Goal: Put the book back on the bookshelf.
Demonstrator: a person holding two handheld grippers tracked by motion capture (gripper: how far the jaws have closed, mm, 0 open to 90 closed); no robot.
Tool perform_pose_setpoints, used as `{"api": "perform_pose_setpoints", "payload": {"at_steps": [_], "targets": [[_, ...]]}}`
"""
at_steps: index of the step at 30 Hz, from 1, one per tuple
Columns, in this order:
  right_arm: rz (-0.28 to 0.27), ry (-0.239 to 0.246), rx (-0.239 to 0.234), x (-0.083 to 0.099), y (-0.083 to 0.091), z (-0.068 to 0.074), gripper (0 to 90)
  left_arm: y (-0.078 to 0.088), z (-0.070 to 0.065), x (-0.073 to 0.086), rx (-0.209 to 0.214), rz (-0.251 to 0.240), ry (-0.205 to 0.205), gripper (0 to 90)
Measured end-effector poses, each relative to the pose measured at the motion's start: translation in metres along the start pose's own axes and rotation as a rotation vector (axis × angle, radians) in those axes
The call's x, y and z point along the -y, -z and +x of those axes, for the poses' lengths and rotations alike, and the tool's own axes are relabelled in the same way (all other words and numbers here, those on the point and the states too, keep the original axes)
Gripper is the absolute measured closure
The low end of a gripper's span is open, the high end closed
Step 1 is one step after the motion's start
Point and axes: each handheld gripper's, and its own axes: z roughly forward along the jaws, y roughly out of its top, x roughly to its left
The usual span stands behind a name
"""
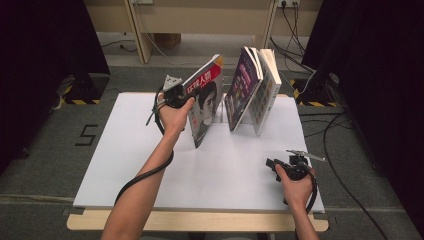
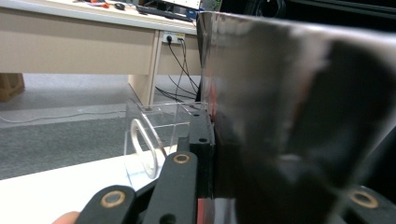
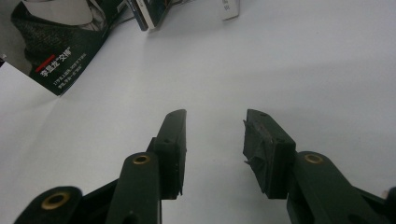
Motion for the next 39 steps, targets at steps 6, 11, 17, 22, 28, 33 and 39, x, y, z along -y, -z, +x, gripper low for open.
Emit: {"api": "perform_pose_setpoints", "payload": {"at_steps": [6, 11, 17, 22, 28, 33, 39], "targets": [[-0.005, 0.006, 0.003, 0.0, 0.001, 0.0, 59.4, 0.0, -0.002, 0.0, -0.012, 0.0, -0.023, 85.7], [-0.001, 0.007, 0.0, 0.0, 0.0, 0.0, 59.4, 0.001, -0.001, 0.0, -0.017, -0.011, -0.033, 86.1], [-0.001, -0.002, 0.0, 0.0, 0.0, 0.0, 59.5, 0.001, -0.005, -0.003, -0.045, -0.056, -0.069, 86.3], [-0.005, 0.003, 0.001, 0.0, 0.0, -0.001, 59.5, -0.001, -0.006, -0.006, -0.062, -0.08, -0.078, 86.3], [-0.006, 0.005, 0.003, 0.0, 0.0, -0.002, 59.5, -0.007, -0.003, -0.008, -0.088, -0.104, -0.077, 86.4], [-0.007, -0.001, 0.002, 0.0, 0.0, -0.002, 59.5, -0.012, -0.003, -0.01, -0.109, -0.121, -0.09, 86.4], [-0.005, 0.001, 0.001, -0.001, 0.001, -0.002, 59.5, -0.016, -0.005, -0.016, -0.13, -0.156, -0.101, 86.4]]}}
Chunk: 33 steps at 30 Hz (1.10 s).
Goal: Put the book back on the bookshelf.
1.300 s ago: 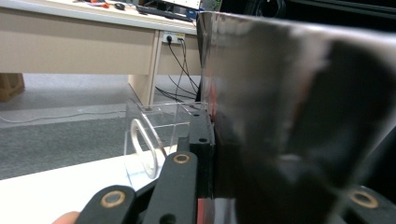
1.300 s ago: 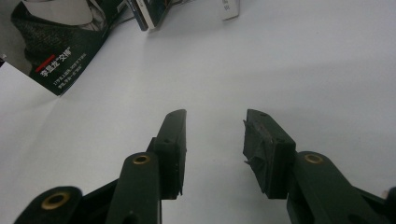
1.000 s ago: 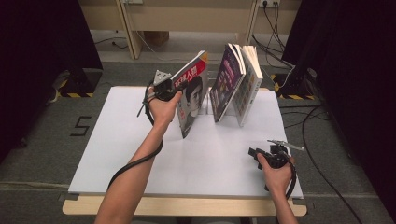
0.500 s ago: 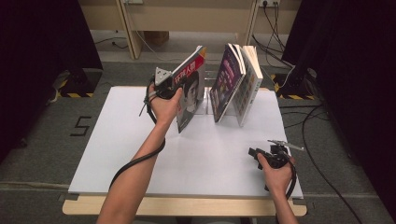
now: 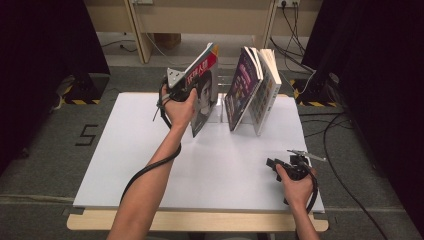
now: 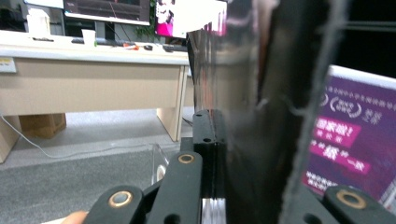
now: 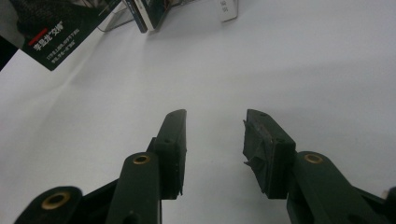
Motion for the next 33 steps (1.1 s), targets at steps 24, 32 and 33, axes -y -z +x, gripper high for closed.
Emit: {"api": "perform_pose_setpoints", "payload": {"at_steps": [24, 32, 33], "targets": [[-0.003, -0.001, -0.005, 0.0, 0.001, -0.001, 59.5, 0.005, -0.002, 0.009, -0.032, 0.01, -0.072, 81.2], [0.009, -0.034, -0.014, 0.001, 0.0, 0.003, 59.5, 0.007, 0.005, -0.004, 0.001, 0.07, 0.018, 75.6], [0.009, -0.034, -0.014, 0.001, 0.0, 0.003, 59.5, 0.007, 0.005, -0.004, 0.001, 0.07, 0.018, 75.1]]}}
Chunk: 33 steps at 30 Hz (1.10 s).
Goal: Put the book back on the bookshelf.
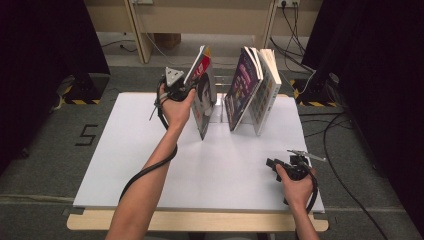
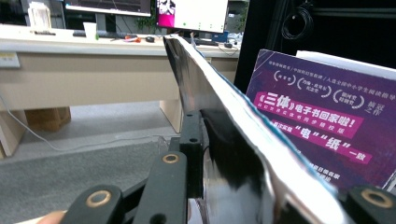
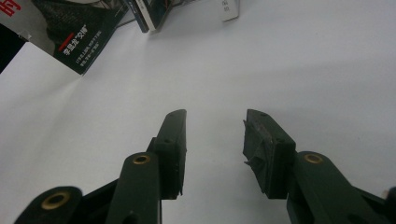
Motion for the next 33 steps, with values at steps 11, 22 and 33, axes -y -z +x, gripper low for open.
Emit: {"api": "perform_pose_setpoints", "payload": {"at_steps": [11, 22, 33], "targets": [[-0.007, 0.028, 0.006, 0.0, 0.0, -0.003, 59.5, -0.015, 0.005, 0.008, 0.02, 0.103, 0.084, 78.3], [0.001, 0.02, 0.004, 0.0, -0.001, -0.002, 59.5, -0.015, 0.002, 0.004, 0.024, 0.148, 0.054, 86.1], [-0.001, 0.023, 0.004, 0.0, -0.001, -0.003, 59.5, -0.014, -0.006, 0.007, -0.009, 0.069, 0.026, 86.4]]}}
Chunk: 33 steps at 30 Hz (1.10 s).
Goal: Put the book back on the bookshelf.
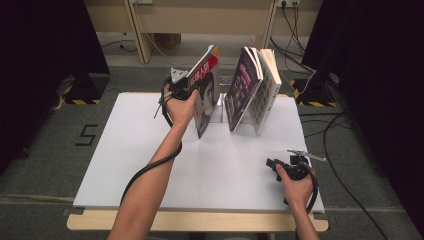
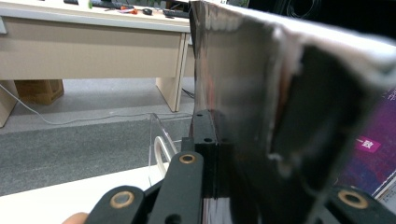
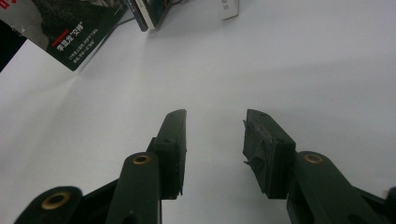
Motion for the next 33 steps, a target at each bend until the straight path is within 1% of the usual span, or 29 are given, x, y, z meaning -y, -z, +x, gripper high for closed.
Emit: {"api": "perform_pose_setpoints", "payload": {"at_steps": [2, 3, 4, 5, 6, 7, 9, 11, 12, 15, 19, 22, 24, 29, 30, 33], "targets": [[0.002, -0.002, -0.001, 0.0, 0.0, 0.0, 59.5, 0.0, -0.001, 0.0, -0.004, -0.005, -0.004, 86.5], [-0.001, 0.006, 0.003, 0.0, 0.001, 0.0, 59.5, 0.0, -0.002, 0.0, -0.015, -0.016, -0.007, 86.5], [-0.001, 0.006, 0.003, 0.0, 0.001, 0.0, 59.5, 0.0, -0.002, 0.0, -0.015, -0.016, -0.007, 86.4], [-0.003, 0.006, 0.004, 0.0, 0.0, -0.001, 59.5, -0.001, -0.003, 0.001, -0.028, -0.025, -0.01, 86.5], [-0.003, 0.006, 0.004, 0.0, 0.0, -0.001, 59.5, -0.001, -0.003, 0.001, -0.028, -0.025, -0.01, 86.4], [-0.002, 0.007, 0.002, 0.0, 0.0, 0.0, 59.5, -0.002, -0.003, 0.002, -0.041, -0.035, -0.005, 86.5], [-0.003, 0.001, -0.001, 0.0, 0.0, 0.0, 59.5, -0.003, -0.004, 0.003, -0.047, -0.042, -0.002, 86.4], [-0.006, 0.003, -0.002, 0.0, -0.001, 0.0, 59.5, -0.004, -0.006, 0.004, -0.057, -0.051, -0.013, 86.5], [-0.005, 0.001, -0.002, 0.0, 0.0, 0.0, 59.6, -0.005, -0.008, 0.006, -0.066, -0.065, -0.024, 86.4], [0.0, 0.006, 0.0, 0.0, 0.0, 0.0, 59.5, -0.007, -0.011, 0.006, -0.068, -0.07, -0.03, 86.4], [-0.005, 0.005, 0.001, 0.0, 0.001, -0.001, 59.5, -0.009, -0.012, 0.006, -0.085, -0.084, -0.029, 86.4], [-0.004, 0.007, -0.001, 0.0, 0.001, -0.001, 59.5, -0.01, -0.013, 0.006, -0.083, -0.087, -0.031, 86.4], [-0.004, 0.006, -0.002, 0.0, 0.001, -0.001, 59.5, -0.01, -0.014, 0.004, -0.088, -0.098, -0.047, 86.4], [-0.007, 0.006, 0.0, -0.001, 0.001, -0.001, 59.5, -0.012, -0.015, 0.0, -0.099, -0.115, -0.061, 86.4], [-0.005, 0.006, -0.001, -0.001, 0.001, -0.001, 59.5, -0.013, -0.016, 0.0, -0.107, -0.121, -0.072, 86.4], [-0.004, 0.007, -0.002, -0.001, 0.001, -0.001, 59.5, -0.016, -0.017, 0.003, -0.118, -0.121, -0.086, 86.3]]}}
